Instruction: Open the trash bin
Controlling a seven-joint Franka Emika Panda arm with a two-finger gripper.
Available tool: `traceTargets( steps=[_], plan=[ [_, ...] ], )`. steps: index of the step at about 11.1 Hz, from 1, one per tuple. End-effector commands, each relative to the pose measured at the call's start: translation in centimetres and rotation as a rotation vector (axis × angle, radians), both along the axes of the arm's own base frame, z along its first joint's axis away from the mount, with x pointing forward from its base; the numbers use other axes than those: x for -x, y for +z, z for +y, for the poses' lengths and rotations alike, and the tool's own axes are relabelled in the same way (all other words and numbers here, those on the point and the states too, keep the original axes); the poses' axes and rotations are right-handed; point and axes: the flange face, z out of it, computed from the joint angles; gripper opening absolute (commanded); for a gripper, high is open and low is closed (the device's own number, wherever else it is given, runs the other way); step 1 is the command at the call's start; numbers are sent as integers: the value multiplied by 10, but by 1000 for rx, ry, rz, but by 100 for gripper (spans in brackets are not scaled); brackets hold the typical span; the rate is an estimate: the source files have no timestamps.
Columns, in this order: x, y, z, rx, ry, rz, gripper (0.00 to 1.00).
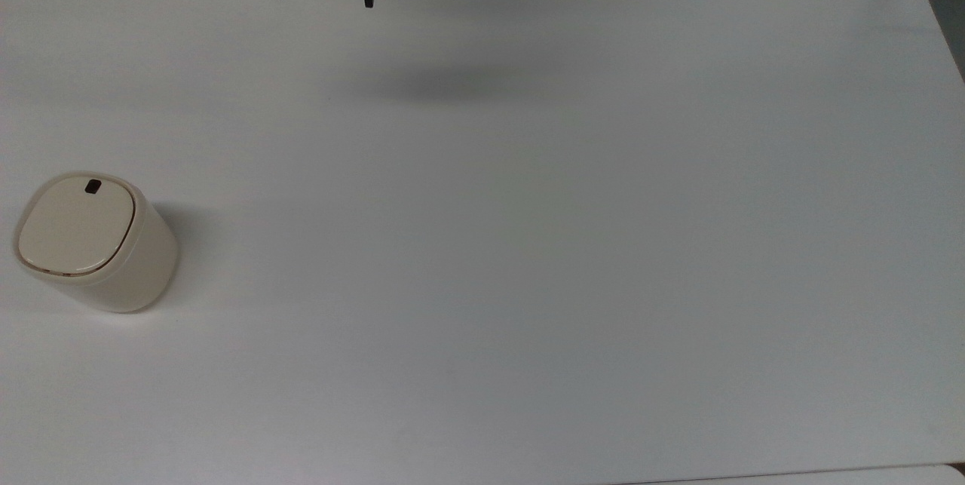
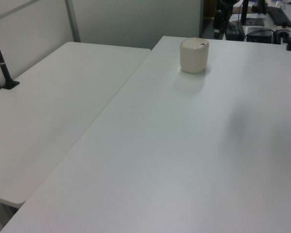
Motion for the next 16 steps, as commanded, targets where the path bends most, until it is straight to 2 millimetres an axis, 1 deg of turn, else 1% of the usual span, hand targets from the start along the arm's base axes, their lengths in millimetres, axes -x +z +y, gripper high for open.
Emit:
traceTargets(
  steps=[1, 8, 13, 16],
  plan=[
    [6, 5, 1, -10, 14, 19, 100],
    [5, 5, 1, -10, 14, 17, 100],
    [7, 5, -6, -5, 67, 20, 100],
    [3, 3, -29, 5, 129, 1, 100]
  ],
)
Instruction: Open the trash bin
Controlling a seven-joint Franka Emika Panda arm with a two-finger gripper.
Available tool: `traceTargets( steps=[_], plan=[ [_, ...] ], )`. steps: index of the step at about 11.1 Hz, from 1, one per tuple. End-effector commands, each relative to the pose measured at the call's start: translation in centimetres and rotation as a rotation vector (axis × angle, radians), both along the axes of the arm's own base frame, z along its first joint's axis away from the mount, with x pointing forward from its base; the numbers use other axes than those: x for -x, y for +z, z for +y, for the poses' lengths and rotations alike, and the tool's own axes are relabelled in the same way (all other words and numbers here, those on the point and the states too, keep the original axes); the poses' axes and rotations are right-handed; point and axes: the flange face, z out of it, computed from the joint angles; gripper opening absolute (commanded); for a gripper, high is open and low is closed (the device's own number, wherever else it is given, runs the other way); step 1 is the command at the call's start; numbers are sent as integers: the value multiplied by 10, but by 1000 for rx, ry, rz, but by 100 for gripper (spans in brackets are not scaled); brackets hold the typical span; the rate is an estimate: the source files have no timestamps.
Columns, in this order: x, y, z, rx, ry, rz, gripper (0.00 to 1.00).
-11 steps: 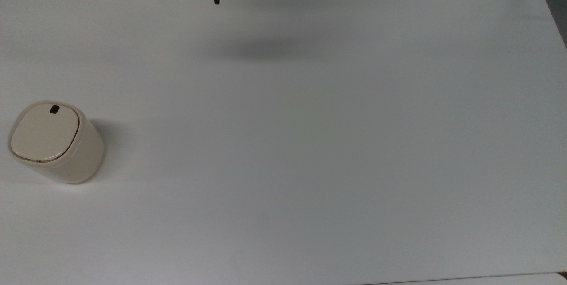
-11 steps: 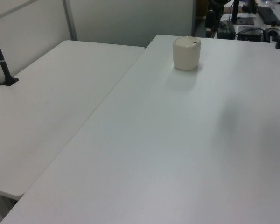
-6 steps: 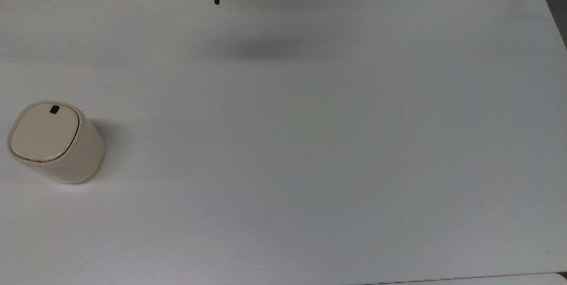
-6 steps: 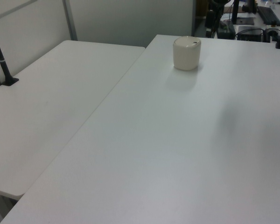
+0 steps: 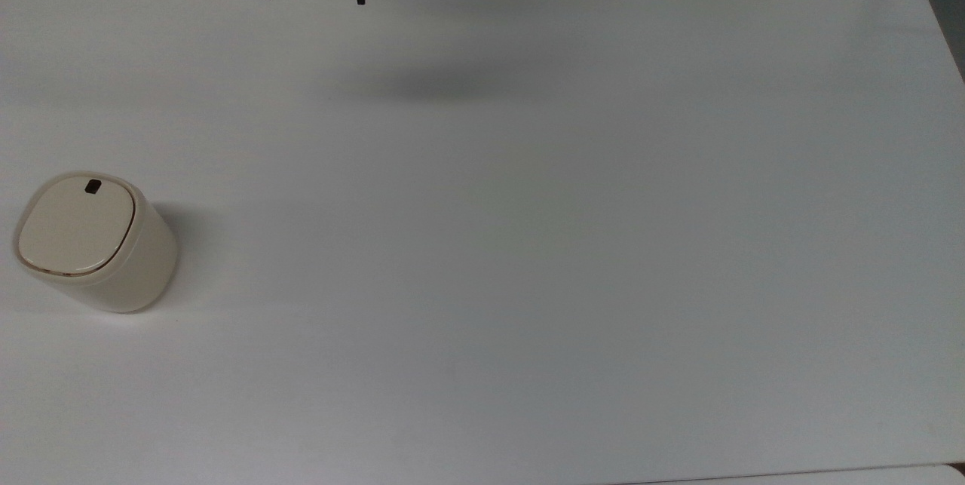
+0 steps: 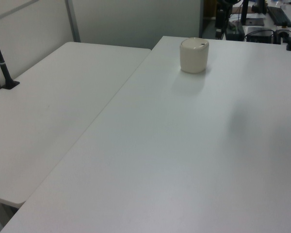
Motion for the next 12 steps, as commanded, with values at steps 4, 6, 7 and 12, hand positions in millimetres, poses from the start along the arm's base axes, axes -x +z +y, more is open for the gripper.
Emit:
traceTargets(
  steps=[4, 6, 7, 12],
  plan=[
    [-14, 10, -66, 29, -27, -169, 84],
    [-30, 2, -101, 40, -150, -285, 51],
    [-41, -4, -114, 35, -236, -360, 29],
    [-75, -79, -191, -26, -538, -548, 0]
  ],
)
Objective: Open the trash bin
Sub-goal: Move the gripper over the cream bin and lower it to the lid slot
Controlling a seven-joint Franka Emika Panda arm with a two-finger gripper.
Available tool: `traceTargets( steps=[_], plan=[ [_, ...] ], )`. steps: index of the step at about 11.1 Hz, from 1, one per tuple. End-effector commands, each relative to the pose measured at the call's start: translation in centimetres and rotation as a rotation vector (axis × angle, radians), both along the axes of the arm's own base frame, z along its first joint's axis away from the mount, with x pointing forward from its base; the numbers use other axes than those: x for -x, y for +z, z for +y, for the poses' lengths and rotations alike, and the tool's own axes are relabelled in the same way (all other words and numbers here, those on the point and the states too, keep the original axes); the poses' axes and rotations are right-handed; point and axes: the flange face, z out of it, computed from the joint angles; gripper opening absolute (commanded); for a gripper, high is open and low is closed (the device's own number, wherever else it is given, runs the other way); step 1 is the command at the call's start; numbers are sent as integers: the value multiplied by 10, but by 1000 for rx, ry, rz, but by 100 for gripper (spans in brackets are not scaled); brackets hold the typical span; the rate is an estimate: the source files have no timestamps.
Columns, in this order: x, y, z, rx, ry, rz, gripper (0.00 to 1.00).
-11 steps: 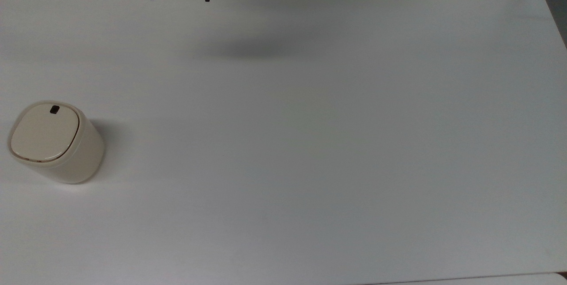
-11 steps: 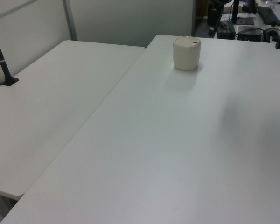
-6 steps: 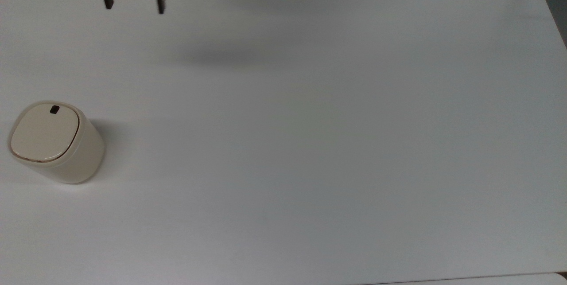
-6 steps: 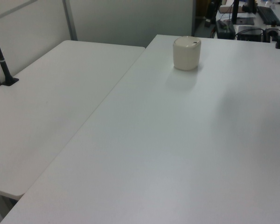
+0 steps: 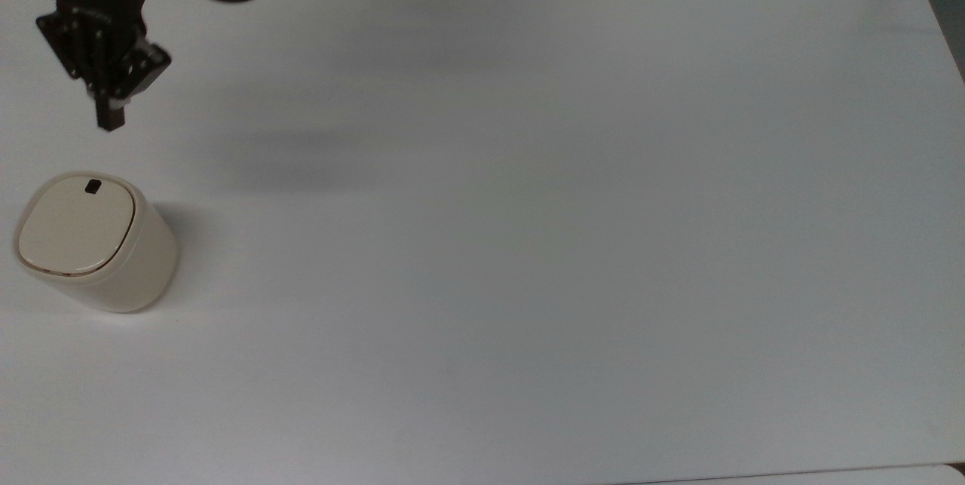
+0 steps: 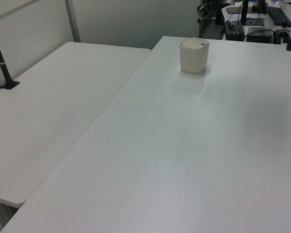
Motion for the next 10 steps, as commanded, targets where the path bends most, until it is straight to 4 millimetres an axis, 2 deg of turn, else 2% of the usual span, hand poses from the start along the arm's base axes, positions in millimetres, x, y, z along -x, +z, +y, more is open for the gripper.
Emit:
traceTargets(
  steps=[1, 2, 6, 7, 10],
  plan=[
    [-6, -39, -40, -78, -109, -72, 0],
    [-3, -51, -50, -79, -123, -62, 0],
    [-6, -95, -62, -80, -132, -6, 0],
    [-10, -104, -64, -72, -139, -39, 0],
    [-14, -114, -66, -72, -152, -67, 0]
  ],
)
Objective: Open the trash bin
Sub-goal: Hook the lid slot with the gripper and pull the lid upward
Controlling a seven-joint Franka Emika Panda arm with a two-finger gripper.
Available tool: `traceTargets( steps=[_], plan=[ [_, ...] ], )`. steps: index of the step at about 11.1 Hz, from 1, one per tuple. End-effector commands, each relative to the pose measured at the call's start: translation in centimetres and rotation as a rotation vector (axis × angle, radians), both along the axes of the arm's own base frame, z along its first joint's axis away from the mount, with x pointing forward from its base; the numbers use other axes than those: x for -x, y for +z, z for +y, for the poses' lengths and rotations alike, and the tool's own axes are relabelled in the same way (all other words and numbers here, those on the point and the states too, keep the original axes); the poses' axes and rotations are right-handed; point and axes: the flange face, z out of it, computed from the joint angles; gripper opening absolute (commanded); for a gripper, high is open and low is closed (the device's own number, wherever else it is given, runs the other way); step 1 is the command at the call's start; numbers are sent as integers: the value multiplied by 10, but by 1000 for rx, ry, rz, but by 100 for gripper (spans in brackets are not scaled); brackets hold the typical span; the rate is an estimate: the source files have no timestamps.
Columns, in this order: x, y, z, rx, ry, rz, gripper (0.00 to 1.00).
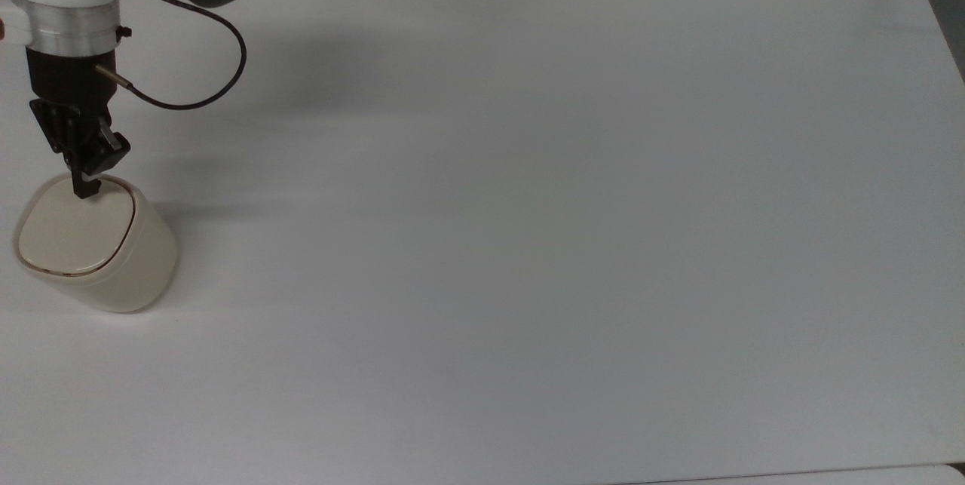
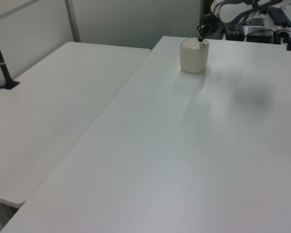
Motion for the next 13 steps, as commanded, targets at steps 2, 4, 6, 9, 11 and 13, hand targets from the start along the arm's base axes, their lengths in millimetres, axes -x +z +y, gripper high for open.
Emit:
traceTargets(
  steps=[2, 4, 6, 9, 11, 13],
  plan=[
    [-2, -16, -1, -6, -16, -23, 0],
    [-1, -22, 1, 1, -5, -8, 0],
    [0, -30, 4, 12, 11, 14, 0],
    [3, -29, 4, 18, 8, 19, 0],
    [8, 12, 5, 1, -21, -44, 0],
    [15, 56, 17, -40, -61, -98, 0]
  ],
)
